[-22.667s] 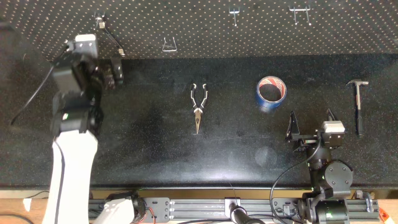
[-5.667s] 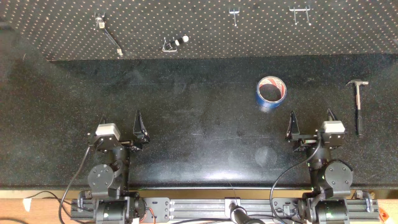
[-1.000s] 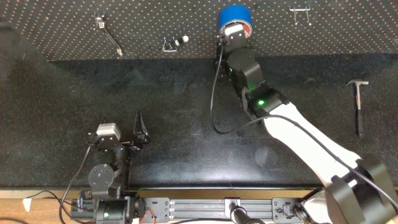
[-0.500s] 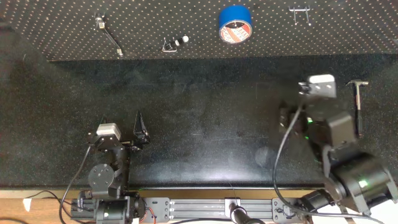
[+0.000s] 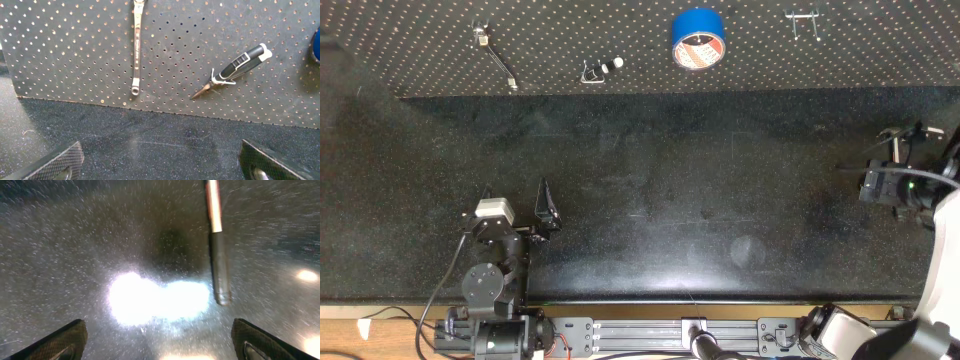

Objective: Place Tools Onto Pegboard

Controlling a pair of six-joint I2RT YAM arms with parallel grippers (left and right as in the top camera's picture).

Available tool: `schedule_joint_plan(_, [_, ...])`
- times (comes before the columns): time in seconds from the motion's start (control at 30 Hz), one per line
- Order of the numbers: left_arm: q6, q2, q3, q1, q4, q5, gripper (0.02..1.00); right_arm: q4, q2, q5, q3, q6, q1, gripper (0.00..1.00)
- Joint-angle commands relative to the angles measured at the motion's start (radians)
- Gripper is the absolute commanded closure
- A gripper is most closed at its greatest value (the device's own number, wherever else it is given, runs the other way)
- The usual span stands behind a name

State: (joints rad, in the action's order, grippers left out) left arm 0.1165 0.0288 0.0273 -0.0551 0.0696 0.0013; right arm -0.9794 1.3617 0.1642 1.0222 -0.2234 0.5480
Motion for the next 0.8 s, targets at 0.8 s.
schedule_joint_plan(0.8, [-0.013,-0.005,-0.022,0.003,0.008,0.002,0.023,0.257,0.220,-0.081,-0.003,-0.284,0.098,0.025])
